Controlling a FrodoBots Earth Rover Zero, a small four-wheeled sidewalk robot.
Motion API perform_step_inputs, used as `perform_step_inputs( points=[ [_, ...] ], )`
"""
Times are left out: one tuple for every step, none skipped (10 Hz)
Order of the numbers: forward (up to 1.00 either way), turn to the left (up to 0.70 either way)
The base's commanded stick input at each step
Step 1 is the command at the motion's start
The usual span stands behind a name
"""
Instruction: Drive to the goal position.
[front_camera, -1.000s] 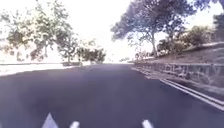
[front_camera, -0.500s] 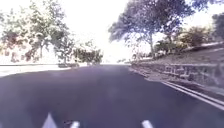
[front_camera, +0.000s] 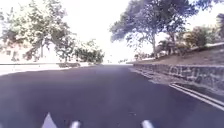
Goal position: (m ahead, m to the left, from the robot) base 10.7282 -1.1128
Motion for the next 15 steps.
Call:
perform_step_inputs(
  points=[
    [0.70, 0.00],
    [0.70, 0.00],
    [0.70, 0.00],
    [0.70, 0.00],
    [0.70, 0.00],
    [0.70, 0.00],
    [0.70, 0.00],
    [0.70, 0.00],
    [0.70, 0.00],
    [0.70, 0.00],
    [0.70, 0.00],
    [0.70, 0.00],
    [0.70, 0.00],
    [0.70, 0.00],
    [0.70, 0.00]
  ],
)
